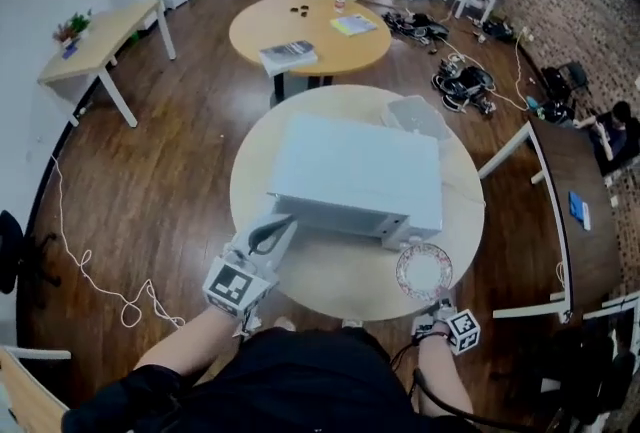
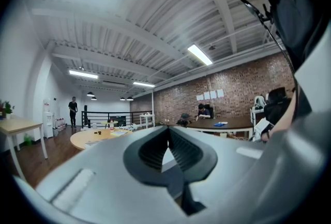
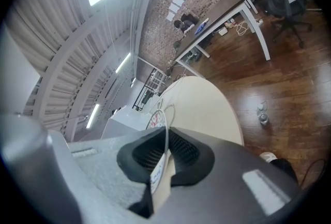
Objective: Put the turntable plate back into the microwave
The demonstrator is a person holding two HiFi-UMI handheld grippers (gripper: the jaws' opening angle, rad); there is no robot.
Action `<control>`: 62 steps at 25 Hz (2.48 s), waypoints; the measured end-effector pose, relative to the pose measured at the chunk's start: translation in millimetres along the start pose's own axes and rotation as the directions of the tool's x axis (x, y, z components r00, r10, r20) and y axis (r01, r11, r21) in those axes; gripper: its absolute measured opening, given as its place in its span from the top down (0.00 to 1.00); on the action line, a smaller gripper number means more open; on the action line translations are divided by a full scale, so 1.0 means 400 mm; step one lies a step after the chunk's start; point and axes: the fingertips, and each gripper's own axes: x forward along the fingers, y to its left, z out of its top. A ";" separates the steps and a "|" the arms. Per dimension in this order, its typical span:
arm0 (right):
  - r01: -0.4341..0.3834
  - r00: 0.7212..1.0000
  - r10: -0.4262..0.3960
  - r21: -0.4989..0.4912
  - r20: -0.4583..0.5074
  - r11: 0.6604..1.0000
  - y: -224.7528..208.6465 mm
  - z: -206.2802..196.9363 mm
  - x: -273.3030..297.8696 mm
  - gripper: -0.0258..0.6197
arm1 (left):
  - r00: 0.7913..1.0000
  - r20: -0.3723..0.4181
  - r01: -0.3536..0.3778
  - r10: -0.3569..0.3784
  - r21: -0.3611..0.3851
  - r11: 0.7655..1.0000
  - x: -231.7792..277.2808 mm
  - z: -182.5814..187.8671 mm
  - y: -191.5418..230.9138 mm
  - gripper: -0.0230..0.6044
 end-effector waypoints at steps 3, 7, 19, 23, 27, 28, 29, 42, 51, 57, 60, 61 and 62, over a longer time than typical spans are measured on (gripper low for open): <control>-0.046 0.999 0.046 0.032 -0.012 0.998 0.082 -0.050 -0.029 0.93 | 1.000 0.002 -0.006 0.006 -0.021 1.000 -0.023 0.019 0.022 0.96; -0.031 0.999 0.032 0.034 -0.022 0.999 0.101 -0.083 -0.051 0.93 | 1.000 0.014 0.008 -0.007 -0.032 0.999 -0.039 0.023 0.019 0.96; -0.021 0.998 0.023 0.040 -0.051 0.999 0.124 -0.141 -0.051 0.93 | 1.000 0.023 0.022 -0.021 -0.062 0.998 -0.046 0.023 0.027 0.96; -0.032 0.997 0.035 0.038 -0.066 0.999 0.137 -0.159 -0.049 0.93 | 1.000 0.020 0.022 -0.021 -0.060 0.998 -0.050 0.022 0.029 0.96; -0.044 0.995 0.047 0.036 -0.090 0.998 0.151 -0.184 -0.045 0.93 | 1.000 0.013 0.017 -0.016 -0.057 0.998 -0.055 0.021 0.032 0.96; -0.048 0.994 0.051 0.036 -0.095 0.998 0.154 -0.190 -0.043 0.93 | 1.000 0.013 0.016 -0.015 -0.057 0.998 -0.054 0.021 0.032 0.96; -0.051 0.993 0.054 0.036 -0.100 0.998 0.157 -0.194 -0.042 0.93 | 1.000 0.015 0.015 -0.015 -0.056 0.998 -0.054 0.021 0.031 0.96; -0.080 0.982 0.084 0.029 -0.167 0.996 0.192 -0.264 -0.015 0.93 | 1.000 0.015 -0.004 0.004 -0.050 0.999 -0.068 0.026 0.037 0.96; -0.116 0.969 0.119 0.023 -0.215 0.993 0.238 -0.316 0.011 0.93 | 1.000 0.009 -0.017 0.018 -0.048 0.999 -0.090 0.026 0.045 0.96; -0.122 0.962 0.121 0.012 -0.246 0.992 0.247 -0.339 0.022 0.93 | 0.999 0.003 -0.041 0.041 -0.047 0.998 -0.108 0.023 0.052 0.96; -0.132 0.957 0.129 0.006 -0.260 0.991 0.257 -0.349 0.029 0.93 | 0.999 0.000 -0.051 0.052 -0.045 0.998 -0.117 0.021 0.054 0.96; -0.137 0.955 0.134 0.005 -0.265 0.991 0.263 -0.354 0.033 0.93 | 0.998 -0.002 -0.056 0.056 -0.045 0.997 -0.121 0.019 0.057 0.96; -0.142 0.953 0.138 0.003 -0.271 0.990 0.269 -0.360 0.037 0.93 | 0.998 -0.005 -0.062 0.061 -0.047 0.997 -0.126 0.017 0.061 0.96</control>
